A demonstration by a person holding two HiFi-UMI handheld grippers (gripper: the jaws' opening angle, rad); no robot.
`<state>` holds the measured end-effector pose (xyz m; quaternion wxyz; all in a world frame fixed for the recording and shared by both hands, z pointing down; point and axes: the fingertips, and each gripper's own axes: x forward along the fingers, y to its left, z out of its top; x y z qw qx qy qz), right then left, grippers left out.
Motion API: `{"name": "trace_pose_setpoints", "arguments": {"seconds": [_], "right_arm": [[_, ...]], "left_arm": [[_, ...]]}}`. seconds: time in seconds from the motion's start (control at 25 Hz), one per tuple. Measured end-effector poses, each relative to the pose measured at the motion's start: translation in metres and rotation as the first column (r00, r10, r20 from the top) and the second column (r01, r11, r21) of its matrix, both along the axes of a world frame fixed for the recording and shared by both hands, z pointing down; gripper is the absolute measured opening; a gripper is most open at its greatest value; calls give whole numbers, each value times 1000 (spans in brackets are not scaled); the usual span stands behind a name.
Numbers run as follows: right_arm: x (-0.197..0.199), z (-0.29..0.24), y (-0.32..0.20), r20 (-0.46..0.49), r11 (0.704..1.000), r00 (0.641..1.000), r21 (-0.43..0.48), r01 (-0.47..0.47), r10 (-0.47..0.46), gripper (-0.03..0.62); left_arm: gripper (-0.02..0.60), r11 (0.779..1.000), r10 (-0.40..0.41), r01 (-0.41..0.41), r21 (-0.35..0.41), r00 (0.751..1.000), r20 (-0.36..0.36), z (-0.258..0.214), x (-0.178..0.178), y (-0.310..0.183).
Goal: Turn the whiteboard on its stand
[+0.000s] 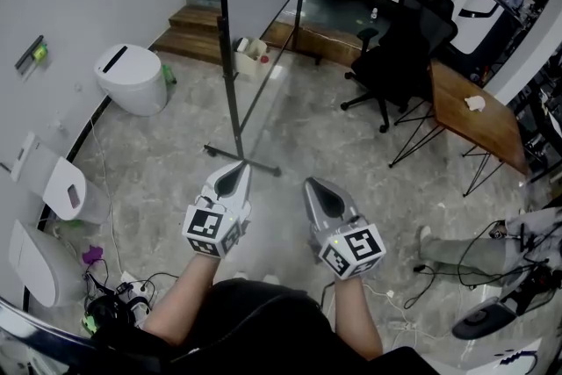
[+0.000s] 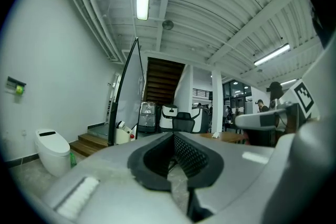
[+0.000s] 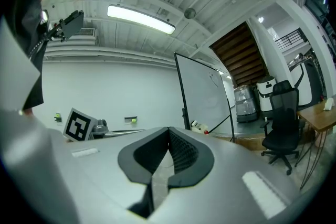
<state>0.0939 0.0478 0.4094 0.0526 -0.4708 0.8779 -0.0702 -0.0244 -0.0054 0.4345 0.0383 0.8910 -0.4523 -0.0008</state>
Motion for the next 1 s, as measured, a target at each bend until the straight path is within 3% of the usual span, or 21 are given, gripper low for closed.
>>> {"name": "trace_pose_setpoints", "arguments": {"seconds": [0.28,0.84,1.0], "right_arm": [[13,8,-5,2,999,1000,-10,31,-31,9],[4,12,-18,15,996,996,-26,91,-90,9],[0,14,-27,13,995,996,-31,92,-92,9]], "left_arm": [[5,1000,-25,25,-8,1000,19,8,10,-1],[5,995,-92,93,-20,995,23,15,-12,-9],[5,997,-79,78,-26,997,-20,13,-14,-18]]}}
